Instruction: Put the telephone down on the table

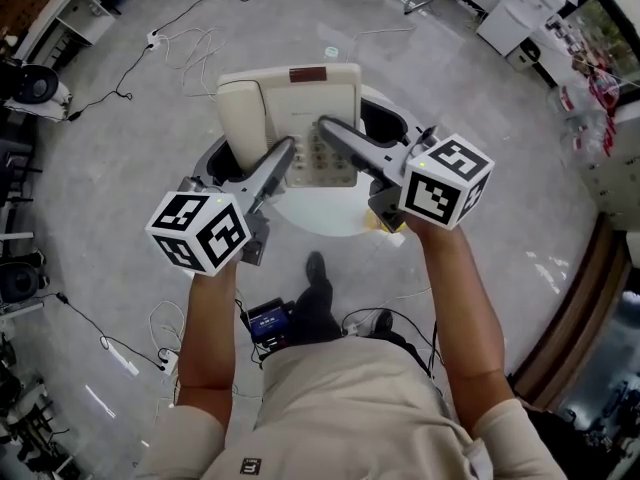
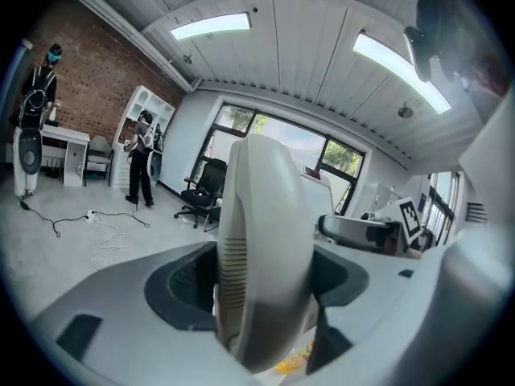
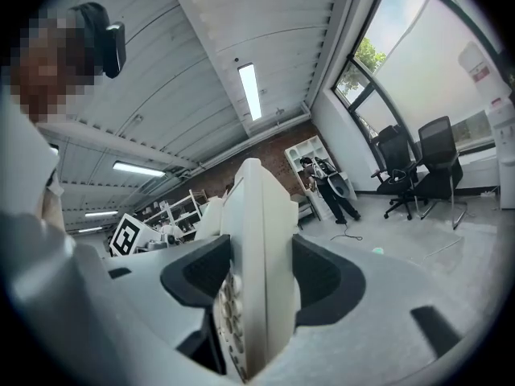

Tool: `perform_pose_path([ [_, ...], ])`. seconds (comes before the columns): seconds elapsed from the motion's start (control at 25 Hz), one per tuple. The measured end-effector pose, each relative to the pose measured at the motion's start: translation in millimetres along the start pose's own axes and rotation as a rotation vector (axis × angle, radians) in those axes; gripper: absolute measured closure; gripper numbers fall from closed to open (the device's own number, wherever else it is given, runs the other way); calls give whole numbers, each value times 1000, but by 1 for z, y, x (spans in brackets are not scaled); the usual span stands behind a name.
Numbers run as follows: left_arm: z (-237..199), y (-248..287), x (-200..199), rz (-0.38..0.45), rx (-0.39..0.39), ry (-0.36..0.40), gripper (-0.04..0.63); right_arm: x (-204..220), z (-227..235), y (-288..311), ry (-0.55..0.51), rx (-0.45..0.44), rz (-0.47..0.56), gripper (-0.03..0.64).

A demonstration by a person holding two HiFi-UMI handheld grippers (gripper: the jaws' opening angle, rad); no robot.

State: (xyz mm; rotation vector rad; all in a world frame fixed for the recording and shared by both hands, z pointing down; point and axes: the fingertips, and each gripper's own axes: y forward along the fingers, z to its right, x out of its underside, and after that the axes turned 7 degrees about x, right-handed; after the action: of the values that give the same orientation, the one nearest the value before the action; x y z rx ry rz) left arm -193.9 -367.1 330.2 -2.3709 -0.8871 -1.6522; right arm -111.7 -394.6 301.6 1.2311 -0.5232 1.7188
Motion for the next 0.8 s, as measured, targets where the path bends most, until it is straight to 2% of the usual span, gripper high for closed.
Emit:
perform_pose_path([
  [0.32,-41,5,30,-39,-32,-47,272,36,16,35,38,-3,-30,391],
  [0.8,-101,24,96,-130,-34,-152,273,106,52,79,94,64,-99,390],
])
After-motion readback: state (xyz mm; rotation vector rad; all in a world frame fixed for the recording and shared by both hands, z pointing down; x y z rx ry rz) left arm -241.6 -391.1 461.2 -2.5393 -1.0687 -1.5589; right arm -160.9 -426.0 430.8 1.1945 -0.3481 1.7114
